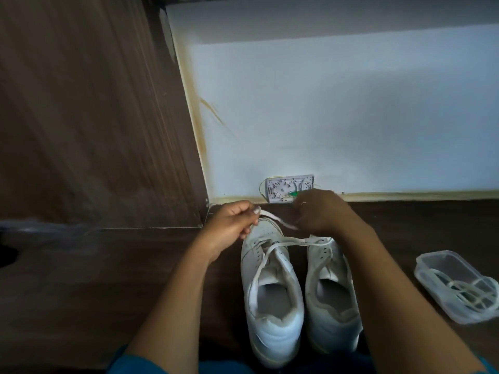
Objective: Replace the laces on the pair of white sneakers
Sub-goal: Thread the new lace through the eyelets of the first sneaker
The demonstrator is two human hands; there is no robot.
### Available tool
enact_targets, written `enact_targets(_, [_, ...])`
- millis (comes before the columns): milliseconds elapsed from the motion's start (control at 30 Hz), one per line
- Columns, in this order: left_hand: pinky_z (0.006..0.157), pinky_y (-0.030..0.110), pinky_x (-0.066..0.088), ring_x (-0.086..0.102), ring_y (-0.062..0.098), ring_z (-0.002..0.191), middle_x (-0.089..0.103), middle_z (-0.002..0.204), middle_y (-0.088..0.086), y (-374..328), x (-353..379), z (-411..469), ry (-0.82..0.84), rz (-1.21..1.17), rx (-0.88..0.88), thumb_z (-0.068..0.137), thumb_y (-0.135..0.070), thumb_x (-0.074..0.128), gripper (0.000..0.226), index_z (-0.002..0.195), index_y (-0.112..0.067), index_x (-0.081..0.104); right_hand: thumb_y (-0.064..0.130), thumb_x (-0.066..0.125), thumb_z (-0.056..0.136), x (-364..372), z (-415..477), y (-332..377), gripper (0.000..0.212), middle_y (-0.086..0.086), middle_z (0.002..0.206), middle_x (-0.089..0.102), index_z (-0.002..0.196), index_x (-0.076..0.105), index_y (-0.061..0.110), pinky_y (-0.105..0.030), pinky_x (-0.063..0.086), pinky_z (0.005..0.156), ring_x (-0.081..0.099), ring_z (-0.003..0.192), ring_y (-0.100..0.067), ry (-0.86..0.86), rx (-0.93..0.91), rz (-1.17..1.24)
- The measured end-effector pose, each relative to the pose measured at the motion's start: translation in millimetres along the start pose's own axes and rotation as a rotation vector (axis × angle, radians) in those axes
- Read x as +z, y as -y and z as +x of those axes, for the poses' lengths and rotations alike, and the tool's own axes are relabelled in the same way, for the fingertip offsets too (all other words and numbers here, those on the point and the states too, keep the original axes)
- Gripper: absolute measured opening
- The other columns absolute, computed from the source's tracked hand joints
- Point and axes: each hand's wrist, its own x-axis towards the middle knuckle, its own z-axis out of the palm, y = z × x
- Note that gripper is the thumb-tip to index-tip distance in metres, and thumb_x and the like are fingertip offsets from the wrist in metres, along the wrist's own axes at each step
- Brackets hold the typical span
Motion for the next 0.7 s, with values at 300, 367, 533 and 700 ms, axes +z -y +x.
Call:
enact_targets(300, [0.042, 0.022, 0.034, 0.039, 0.008, 0.045, 0.046, 0.059, 0.002, -4.9, 7.3, 1.2, -0.046, 0.050, -0.184, 0.097, -0.024, 0.048, 0.025, 0.077, -0.012, 0.055, 0.014, 0.066, 0.085, 19.1, 0.0, 22.1, 0.012, 0.009, 0.059, 0.067, 0.073, 0.071, 0.016, -0.015, 0.045, 0.060, 0.059, 0.056, 0.004, 0.004, -0.277, 0.505])
enact_targets(367, [0.045, 0.022, 0.040, 0.044, 0.011, 0.052, 0.048, 0.066, 0.004, -5.1, 6.0, -0.8, 0.032, 0.143, -0.308, 0.094, -0.023, 0.053, 0.019, 0.080, -0.010, 0.052, 0.025, 0.063, 0.089, 17.0, 2.2, 17.0, 0.030, 0.011, 0.042, 0.055, 0.060, 0.064, 0.022, -0.016, 0.040, 0.048, 0.049, 0.040, 0.000, -0.011, -0.203, 0.522])
enact_targets(533, [0.054, 0.026, 0.050, 0.052, 0.012, 0.057, 0.052, 0.067, 0.007, -6.0, 16.5, -4.8, 0.189, 0.319, -0.482, 0.077, -0.014, 0.074, 0.024, 0.066, -0.007, 0.054, 0.028, 0.056, 0.092, 33.6, 1.8, 24.7, 0.025, 0.005, 0.064, 0.057, 0.093, 0.072, 0.008, -0.015, 0.041, 0.058, 0.052, 0.059, -0.007, 0.161, -0.102, 0.387])
enact_targets(700, [0.028, 0.014, 0.032, 0.039, 0.011, 0.035, 0.042, 0.044, 0.003, -9.9, 17.7, -4.1, 0.065, 0.338, -0.483, 0.077, 0.013, 0.056, 0.013, 0.069, 0.003, 0.057, 0.005, 0.052, 0.089, 40.7, 3.1, 30.7, 0.020, -0.014, 0.075, 0.069, 0.094, 0.070, -0.003, -0.030, 0.049, 0.072, 0.065, 0.075, -0.025, 0.255, -0.114, 0.350])
